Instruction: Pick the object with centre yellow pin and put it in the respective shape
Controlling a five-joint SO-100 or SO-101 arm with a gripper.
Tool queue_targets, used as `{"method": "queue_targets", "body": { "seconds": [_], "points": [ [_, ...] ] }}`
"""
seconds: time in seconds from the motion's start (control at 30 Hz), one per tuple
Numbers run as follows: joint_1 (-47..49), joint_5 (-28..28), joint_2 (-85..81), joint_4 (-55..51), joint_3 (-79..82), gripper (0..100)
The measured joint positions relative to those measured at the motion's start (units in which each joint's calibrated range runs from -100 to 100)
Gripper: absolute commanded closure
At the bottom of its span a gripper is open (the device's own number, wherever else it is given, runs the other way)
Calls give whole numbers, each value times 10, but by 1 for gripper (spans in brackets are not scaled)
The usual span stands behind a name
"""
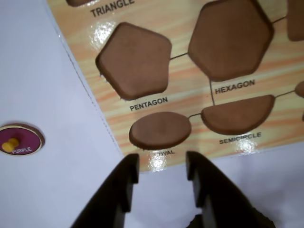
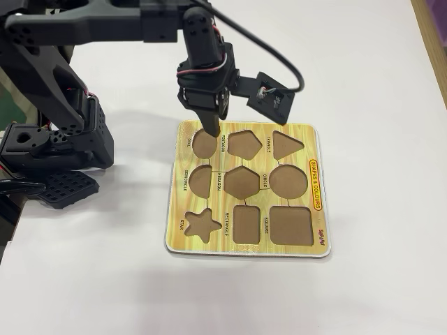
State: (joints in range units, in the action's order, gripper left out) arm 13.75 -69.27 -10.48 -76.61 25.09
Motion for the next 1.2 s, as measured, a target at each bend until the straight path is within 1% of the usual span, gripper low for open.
{"method": "queue_targets", "body": {
  "seconds": [0.1,0.27,0.53,0.73,0.77,1.1,1.2],
  "points": [
    [29,-2,15,0,-8,88],
    [113,-3,65,0,-62,88],
    [225,-39,142,1,-139,88],
    [270,-55,174,1,-177,88],
    [298,-59,182,1,-188,88],
    [326,-59,194,2,-237,88],
    [332,-59,194,39,-237,88]
  ]
}}
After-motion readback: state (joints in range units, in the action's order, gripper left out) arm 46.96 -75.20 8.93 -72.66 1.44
